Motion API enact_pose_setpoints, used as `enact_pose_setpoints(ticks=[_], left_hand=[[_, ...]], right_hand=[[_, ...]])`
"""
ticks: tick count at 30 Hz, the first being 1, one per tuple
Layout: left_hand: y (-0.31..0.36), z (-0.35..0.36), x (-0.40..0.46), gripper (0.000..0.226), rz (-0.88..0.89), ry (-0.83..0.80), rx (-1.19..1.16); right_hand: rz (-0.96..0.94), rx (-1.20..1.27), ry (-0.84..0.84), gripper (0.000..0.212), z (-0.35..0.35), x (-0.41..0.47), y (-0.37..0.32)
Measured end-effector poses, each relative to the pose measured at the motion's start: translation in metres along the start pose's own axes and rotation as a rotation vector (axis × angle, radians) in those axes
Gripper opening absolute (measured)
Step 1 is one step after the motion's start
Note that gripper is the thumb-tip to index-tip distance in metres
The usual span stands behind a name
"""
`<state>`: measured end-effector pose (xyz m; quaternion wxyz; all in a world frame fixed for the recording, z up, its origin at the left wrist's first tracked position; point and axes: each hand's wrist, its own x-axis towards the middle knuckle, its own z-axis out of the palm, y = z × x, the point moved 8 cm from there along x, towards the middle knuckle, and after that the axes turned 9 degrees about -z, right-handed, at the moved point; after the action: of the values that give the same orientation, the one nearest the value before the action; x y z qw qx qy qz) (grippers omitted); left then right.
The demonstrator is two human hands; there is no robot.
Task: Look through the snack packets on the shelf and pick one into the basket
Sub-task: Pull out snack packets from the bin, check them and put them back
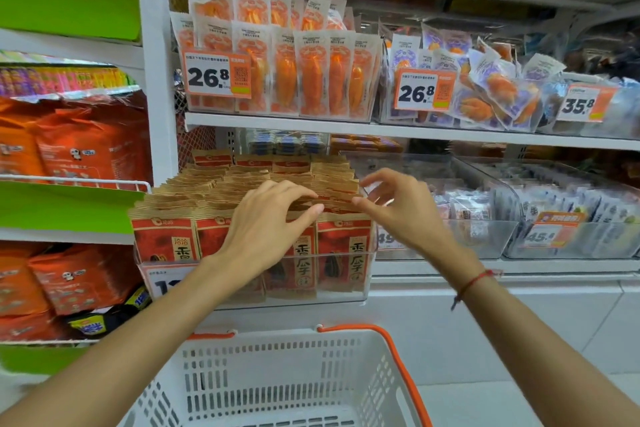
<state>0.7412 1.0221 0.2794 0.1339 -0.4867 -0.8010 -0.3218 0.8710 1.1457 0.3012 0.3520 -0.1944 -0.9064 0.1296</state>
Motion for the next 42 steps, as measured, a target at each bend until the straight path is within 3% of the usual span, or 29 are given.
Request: enact_pose_setpoints(ticks=[6, 9, 12, 16, 21, 25, 29, 32, 34, 35, 38, 42], left_hand=[[-0.006, 0.015, 0.002, 0.052, -0.105, -0.106, 0.127], [-0.007, 0.013, 0.003, 0.052, -0.113, -0.117, 0.112], [-0.003, 0.016, 0.007, 0.053, -0.124, -0.164, 0.06], [-0.006, 0.008, 0.007, 0.054, -0.198, -0.183, -0.046], [-0.016, -0.001, 0.015, 0.049, -0.253, -0.132, -0.346], [-0.008, -0.008, 0.017, 0.051, -0.182, -0.114, -0.429], [-0.007, -0.014, 0.014, 0.032, -0.152, -0.021, -0.522], [-0.008, -0.02, 0.007, 0.026, -0.159, 0.068, -0.702], [-0.008, -0.028, 0.005, 0.024, -0.182, 0.133, -0.817], [-0.007, -0.032, 0.004, 0.022, -0.189, 0.158, -0.866], [-0.002, -0.041, 0.002, 0.014, -0.219, 0.136, -0.981], [-0.002, -0.045, -0.01, 0.018, -0.292, 0.027, -1.067]], right_hand=[[-0.011, -0.173, -0.535, 0.026, 0.031, 0.036, -0.007], [-0.016, -0.288, -0.626, 0.023, 0.039, 0.043, -0.012], [-0.012, -0.332, -0.533, 0.025, 0.025, 0.045, -0.004], [-0.019, -0.113, -0.204, 0.03, 0.001, 0.047, -0.006], [-0.367, -0.143, 0.158, 0.017, -0.022, 0.032, -0.042], [-0.589, -0.27, 0.29, 0.018, -0.031, 0.019, -0.07], [-0.702, -0.329, 0.401, 0.023, -0.038, 0.009, -0.091], [-0.611, -0.23, 0.475, 0.035, -0.044, 0.008, -0.088], [-0.406, -0.037, 0.442, 0.057, -0.042, 0.012, -0.073], [-0.305, 0.059, 0.402, 0.059, -0.037, 0.013, -0.066], [-0.151, 0.297, 0.319, 0.032, -0.021, 0.009, -0.056], [-0.044, 0.552, 0.301, 0.019, -0.02, 0.004, -0.051]])
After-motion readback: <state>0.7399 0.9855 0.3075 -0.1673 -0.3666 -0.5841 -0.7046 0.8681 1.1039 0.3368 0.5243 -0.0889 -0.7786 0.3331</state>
